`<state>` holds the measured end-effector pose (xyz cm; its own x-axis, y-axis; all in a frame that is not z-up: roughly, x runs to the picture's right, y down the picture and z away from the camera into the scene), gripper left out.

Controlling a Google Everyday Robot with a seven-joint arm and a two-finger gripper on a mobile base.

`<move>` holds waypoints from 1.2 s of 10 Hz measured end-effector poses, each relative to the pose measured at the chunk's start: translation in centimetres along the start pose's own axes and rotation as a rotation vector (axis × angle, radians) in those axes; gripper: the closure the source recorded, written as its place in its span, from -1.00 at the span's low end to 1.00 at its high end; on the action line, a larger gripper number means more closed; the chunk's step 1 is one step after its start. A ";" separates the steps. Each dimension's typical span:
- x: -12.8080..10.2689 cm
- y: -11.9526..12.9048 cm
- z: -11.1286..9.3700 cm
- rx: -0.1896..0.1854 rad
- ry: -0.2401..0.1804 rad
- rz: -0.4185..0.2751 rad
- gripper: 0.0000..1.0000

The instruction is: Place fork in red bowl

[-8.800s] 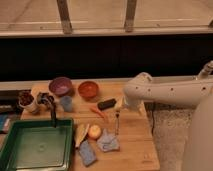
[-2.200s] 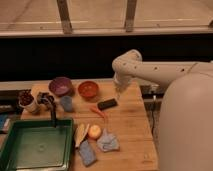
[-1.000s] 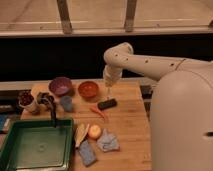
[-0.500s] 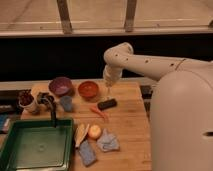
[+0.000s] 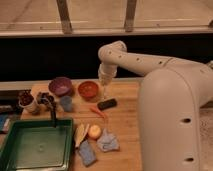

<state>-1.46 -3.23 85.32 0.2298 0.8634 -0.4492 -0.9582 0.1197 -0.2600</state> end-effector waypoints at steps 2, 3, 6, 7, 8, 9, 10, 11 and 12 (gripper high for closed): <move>-0.3 1.2 1.0 -0.020 0.025 -0.034 1.00; -0.5 1.6 1.8 -0.034 0.042 -0.051 1.00; -1.2 3.5 3.5 -0.082 0.074 -0.103 1.00; -1.3 3.9 3.7 -0.098 0.070 -0.115 1.00; -1.5 4.4 3.8 -0.122 0.050 -0.125 1.00; -1.7 4.6 3.7 -0.148 0.005 -0.129 1.00; -1.8 4.4 3.7 -0.156 -0.014 -0.129 1.00; -2.0 4.9 3.7 -0.170 -0.031 -0.133 1.00; -2.1 5.4 3.9 -0.178 -0.029 -0.140 1.00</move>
<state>-7.75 -2.46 88.23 0.3507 0.8584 -0.3744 -0.8714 0.1527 -0.4662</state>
